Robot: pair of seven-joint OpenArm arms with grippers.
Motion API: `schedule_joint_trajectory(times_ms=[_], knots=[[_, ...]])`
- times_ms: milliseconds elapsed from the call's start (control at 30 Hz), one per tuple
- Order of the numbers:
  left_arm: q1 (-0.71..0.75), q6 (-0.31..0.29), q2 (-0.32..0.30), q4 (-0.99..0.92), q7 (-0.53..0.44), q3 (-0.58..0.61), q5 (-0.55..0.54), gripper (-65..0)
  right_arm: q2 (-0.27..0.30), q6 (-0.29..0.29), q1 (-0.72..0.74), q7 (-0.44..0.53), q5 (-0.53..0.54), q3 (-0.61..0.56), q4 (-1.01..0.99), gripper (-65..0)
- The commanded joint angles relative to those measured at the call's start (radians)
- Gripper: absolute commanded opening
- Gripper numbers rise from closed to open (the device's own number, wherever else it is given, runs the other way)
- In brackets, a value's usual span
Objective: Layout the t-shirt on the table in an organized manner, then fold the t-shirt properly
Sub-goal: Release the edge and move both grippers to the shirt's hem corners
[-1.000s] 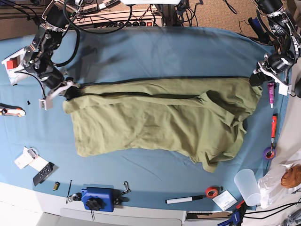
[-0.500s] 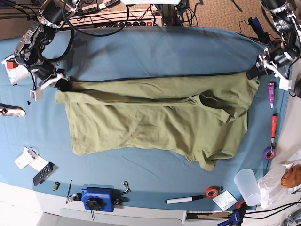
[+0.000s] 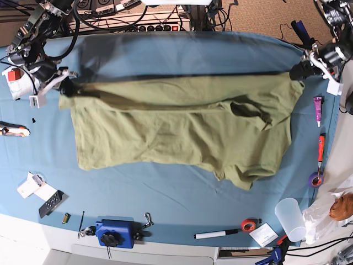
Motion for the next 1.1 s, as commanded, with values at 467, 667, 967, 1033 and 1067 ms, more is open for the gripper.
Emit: schedule_joint_trajectory(times_ms=[467, 667, 967, 1033, 1067], knots=[[0.101, -0.013, -0.042, 0.050, 0.021, -0.062, -0.079, -65.0, 0.016, 0.003, -0.056, -0.030, 0.071, 0.115, 0.018, -65.0], [0.101, -0.051, -0.043, 0.050, 0.021, -0.062, -0.083, -49.1, 0.017, 0.003, -0.056, -0.045, 0.071, 0.076, 0.018, -52.4], [0.101, -0.048, -0.043, 0.050, 0.033, -0.063, -0.190, -44.3, 0.054, 0.004, -0.055, -0.101, 0.254, 0.137, 0.019, -48.4], [0.101, -0.048, -0.043, 0.050, 0.031, -0.063, -0.198, -44.3, 0.065, 0.004, -0.053, -0.097, 0.277, 0.159, 0.019, -48.4], [0.098, -0.051, -0.043, 0.050, 0.029, -0.063, -0.198, -44.3, 0.071, 0.004, -0.053, -0.097, 0.276, 0.160, 0.019, -48.4]])
